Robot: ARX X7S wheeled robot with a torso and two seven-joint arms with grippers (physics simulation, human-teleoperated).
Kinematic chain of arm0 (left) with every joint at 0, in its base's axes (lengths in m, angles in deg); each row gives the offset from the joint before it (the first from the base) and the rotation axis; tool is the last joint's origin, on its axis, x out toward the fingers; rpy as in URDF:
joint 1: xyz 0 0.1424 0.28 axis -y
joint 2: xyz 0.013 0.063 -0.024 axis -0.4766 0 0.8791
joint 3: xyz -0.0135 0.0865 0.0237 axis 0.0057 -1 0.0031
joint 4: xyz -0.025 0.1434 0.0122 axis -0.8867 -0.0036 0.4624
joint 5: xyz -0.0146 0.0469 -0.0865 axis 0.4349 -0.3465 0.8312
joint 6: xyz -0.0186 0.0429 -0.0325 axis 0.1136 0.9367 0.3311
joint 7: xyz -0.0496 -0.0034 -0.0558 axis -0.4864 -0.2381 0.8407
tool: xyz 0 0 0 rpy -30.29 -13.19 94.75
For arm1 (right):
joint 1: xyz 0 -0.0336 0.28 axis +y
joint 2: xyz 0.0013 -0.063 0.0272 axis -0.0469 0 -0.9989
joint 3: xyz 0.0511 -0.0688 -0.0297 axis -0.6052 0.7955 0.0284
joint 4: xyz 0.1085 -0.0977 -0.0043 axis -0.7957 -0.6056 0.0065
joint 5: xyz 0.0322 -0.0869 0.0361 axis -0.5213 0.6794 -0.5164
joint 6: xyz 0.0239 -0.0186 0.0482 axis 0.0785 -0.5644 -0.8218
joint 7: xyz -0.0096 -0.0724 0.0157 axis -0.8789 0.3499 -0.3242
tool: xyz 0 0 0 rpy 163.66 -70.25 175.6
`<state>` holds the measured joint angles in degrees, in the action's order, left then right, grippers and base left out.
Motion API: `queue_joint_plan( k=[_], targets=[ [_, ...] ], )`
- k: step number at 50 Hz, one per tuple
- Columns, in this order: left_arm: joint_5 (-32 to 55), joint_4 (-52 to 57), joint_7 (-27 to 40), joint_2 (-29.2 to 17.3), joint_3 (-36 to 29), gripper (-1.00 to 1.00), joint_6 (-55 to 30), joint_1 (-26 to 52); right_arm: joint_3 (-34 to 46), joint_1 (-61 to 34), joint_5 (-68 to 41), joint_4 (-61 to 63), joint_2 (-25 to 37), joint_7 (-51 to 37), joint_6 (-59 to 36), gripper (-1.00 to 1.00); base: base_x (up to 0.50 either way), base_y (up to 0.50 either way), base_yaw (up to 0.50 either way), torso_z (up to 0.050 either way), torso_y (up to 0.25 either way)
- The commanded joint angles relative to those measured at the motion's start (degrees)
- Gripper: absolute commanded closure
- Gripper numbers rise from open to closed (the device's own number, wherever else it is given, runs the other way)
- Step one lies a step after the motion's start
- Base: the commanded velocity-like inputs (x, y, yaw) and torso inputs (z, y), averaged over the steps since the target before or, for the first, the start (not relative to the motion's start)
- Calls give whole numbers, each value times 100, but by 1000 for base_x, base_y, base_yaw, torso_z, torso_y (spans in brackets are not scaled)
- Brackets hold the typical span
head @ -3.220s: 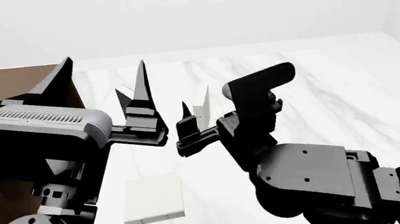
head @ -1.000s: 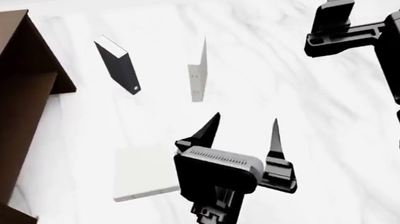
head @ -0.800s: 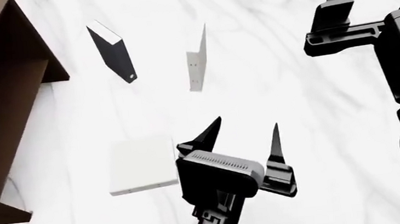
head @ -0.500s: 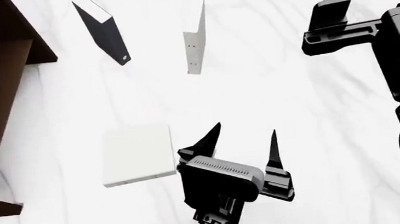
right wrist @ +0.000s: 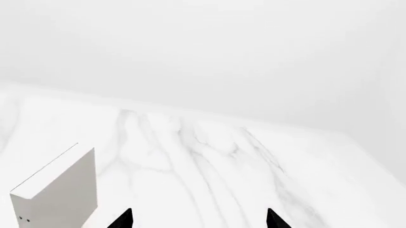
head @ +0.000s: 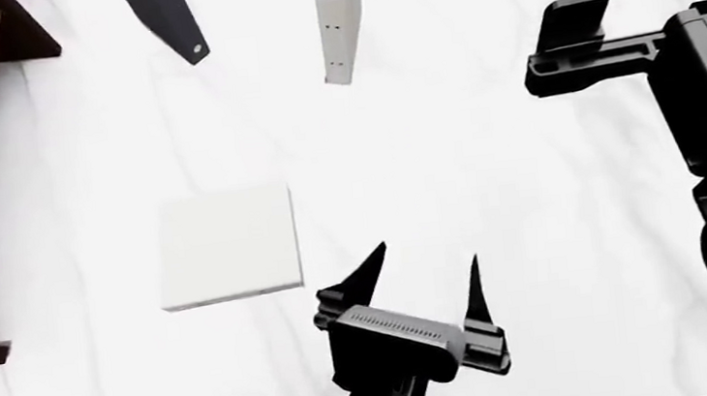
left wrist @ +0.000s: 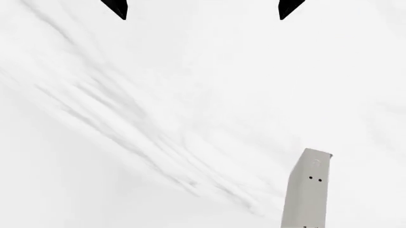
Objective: Pick up the book on the right and place it under the cabinet shelf.
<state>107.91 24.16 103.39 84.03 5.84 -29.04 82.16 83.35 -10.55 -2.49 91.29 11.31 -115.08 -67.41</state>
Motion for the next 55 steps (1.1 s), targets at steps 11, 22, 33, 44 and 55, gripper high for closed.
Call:
queue_joint_plan(
  k=[11,22,33,44,55],
  targets=[
    [64,-663,-9,70,95,-100,710,-73,-25,102,-25,-47,-30,67,47,-100,0,0,0,0,-144],
    [234,-863,14,66,231,-100,966,-36,-46,124,-69,-28,-23,93,44,-100,1,0,-1,0,-104],
    [344,-1067,85,21,364,-100,1159,11,-84,122,-159,24,-34,131,42,-100,2,0,-1,0,-2],
    [342,-1130,217,-79,450,-100,1263,7,-169,93,-320,84,-34,189,94,-100,2,0,0,-1,-4],
    [338,-1095,376,-230,527,-100,1291,-64,-221,99,-418,78,-58,265,136,-100,2,0,0,-2,-5]
  ],
)
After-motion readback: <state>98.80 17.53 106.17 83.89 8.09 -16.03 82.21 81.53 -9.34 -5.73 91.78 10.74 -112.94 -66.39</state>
